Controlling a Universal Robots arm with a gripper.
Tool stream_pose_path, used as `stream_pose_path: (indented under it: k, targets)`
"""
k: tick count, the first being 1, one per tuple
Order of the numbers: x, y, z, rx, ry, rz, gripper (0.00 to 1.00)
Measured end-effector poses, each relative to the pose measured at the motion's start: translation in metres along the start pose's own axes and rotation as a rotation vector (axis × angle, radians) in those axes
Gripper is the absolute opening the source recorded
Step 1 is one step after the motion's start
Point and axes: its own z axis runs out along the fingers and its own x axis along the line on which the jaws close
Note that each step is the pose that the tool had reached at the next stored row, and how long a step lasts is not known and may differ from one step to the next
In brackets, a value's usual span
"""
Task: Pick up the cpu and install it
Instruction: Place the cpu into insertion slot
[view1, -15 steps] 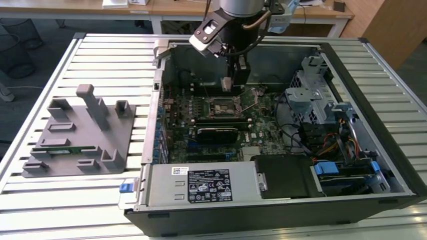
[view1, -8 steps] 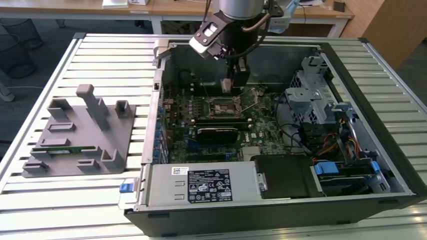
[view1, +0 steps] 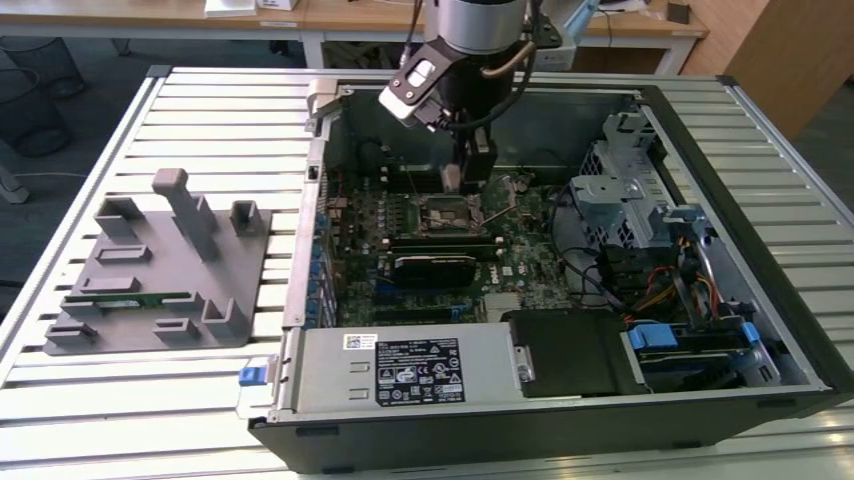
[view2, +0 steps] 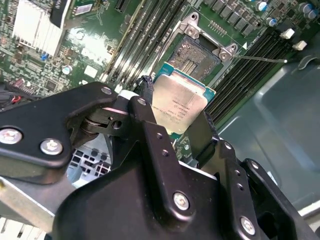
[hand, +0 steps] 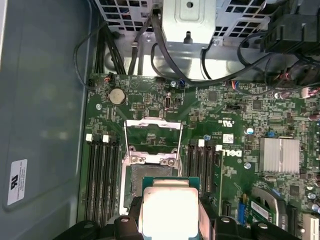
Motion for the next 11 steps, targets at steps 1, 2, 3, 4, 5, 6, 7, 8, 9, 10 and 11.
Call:
stream_pose_path:
  k: [1, 2, 3, 4, 5, 6, 7, 8, 9, 10, 11]
  targets:
    - [0.0007, -0.0002, 0.0019, 0.0000, 0.0001, 0.000, 0.53]
    - [0.0010, -0.0005, 0.0037, -0.0001, 0.0001, 0.000, 0.53]
    - [0.0011, -0.0007, 0.0053, 0.0000, 0.0002, 0.000, 0.53]
    - [0.0011, -0.0008, 0.0063, 0.0000, 0.0001, 0.000, 0.53]
    - [0.0011, -0.0008, 0.0068, -0.0001, 0.0001, 0.000, 0.53]
    - [0.0011, -0.0009, 0.0072, 0.0000, 0.0001, 0.000, 0.53]
    - [0.0011, -0.0009, 0.0076, 0.0000, 0.0001, 0.000, 0.53]
    - [0.0011, -0.0009, 0.0078, 0.0000, 0.0000, 0.000, 0.53]
    - [0.0011, -0.0010, 0.0082, 0.0000, 0.0001, 0.000, 0.53]
    - [0.0011, -0.0010, 0.0086, -0.0001, 0.0002, 0.000, 0.53]
    - [0.0011, -0.0010, 0.0089, 0.0000, 0.0001, 0.000, 0.53]
